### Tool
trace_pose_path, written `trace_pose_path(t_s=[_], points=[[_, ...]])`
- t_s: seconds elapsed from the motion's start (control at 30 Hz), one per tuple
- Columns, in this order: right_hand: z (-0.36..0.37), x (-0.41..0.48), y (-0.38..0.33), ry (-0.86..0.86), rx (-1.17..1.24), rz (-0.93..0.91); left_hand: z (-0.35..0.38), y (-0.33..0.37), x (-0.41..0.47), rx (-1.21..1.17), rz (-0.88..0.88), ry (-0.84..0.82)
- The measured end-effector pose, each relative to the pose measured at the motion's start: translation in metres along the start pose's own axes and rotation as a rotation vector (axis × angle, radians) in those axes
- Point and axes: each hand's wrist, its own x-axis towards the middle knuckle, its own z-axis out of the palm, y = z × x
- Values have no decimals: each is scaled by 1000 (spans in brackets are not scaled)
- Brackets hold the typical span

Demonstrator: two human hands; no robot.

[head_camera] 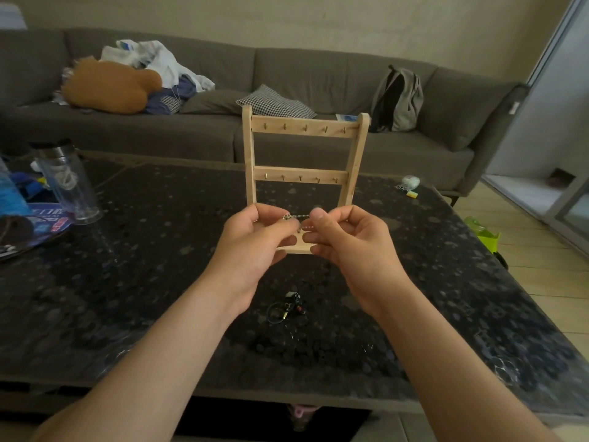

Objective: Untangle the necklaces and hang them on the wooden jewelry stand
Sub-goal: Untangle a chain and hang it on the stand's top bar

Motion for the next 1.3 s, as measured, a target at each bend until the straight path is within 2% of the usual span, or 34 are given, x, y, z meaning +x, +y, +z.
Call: trace_pose_path(t_s=[0.17,0.27,0.33,0.43,0.67,0.87,1.0,1.13,1.2,1.3], points=[[2,-1,1,-29,143,45,4,-1,-2,-36,20,-33],[3,1,0,-27,198,98,7,0,0,-184,-31,-19],[3,0,0,-42,122,89,7,0,2,-231,-69,-15],[5,-4,0,-48,-87,-1,7,-2,4,-161,-54,-20],[4,-1,8,96,-460,-236,5,-5,4,25,18,3],[6,1,12,180,-565,-316,6,-3,4,-22,10,-35],[5,0,12,106,-648,-334,6,0,3,-158,-20,-110],[7,-1,13,49,-705,-331,6,1,-1,-203,36,-121],[7,-1,12,40,-696,-331,7,0,-2,-164,57,-93],[6,0,14,15,-761,-330,7,-3,-1,43,141,-36]])
